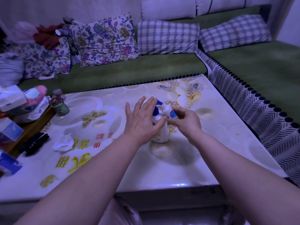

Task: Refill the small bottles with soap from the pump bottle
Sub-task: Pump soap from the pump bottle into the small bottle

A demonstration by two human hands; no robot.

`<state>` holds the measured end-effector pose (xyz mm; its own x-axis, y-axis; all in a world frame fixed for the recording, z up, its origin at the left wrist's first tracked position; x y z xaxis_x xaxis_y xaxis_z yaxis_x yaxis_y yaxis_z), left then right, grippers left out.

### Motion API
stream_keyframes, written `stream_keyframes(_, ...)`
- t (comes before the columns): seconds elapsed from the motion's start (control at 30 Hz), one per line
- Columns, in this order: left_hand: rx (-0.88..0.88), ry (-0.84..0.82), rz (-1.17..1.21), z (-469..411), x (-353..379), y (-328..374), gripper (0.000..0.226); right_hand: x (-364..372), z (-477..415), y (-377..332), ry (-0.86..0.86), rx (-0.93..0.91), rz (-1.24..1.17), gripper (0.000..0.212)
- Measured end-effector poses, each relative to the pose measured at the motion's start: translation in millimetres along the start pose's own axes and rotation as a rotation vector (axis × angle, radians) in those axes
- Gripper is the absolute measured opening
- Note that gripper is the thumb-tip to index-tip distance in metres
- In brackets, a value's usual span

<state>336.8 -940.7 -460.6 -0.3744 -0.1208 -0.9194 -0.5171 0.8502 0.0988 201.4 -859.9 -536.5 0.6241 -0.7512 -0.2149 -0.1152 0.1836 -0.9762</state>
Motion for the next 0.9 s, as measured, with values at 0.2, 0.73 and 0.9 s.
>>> stream_keyframes(0.2,-0.007,0.012,0.003,-0.3,-0.1,-0.1,0.074,-1.2,0.1,-1.3,0.011,-0.002,0.0,0.04)
stream_keyframes(0.73,0.0,0.017,-0.039,-4.0,0.0,2.5,0.073,-5.4,1.8,-7.4,0.011,-0.004,0.051,0.045)
stream_keyframes(0.9,-0.003,-0.003,-0.053,-3.6,2.9,2.5,0.074,-6.8,1.4,-3.8,0.019,0.011,0.08,0.043)
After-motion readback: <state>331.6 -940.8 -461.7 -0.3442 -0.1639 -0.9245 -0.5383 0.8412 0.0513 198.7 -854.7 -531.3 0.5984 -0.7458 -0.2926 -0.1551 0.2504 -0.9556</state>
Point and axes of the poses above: each hand's wrist, its own z-axis away from the middle knuckle, its own x-axis out of the palm, y = z × x, the point moved 8 cm from there along -z, towards the middle knuckle, and after that the axes turned 1 degree about -z, right-handed, at the moved point
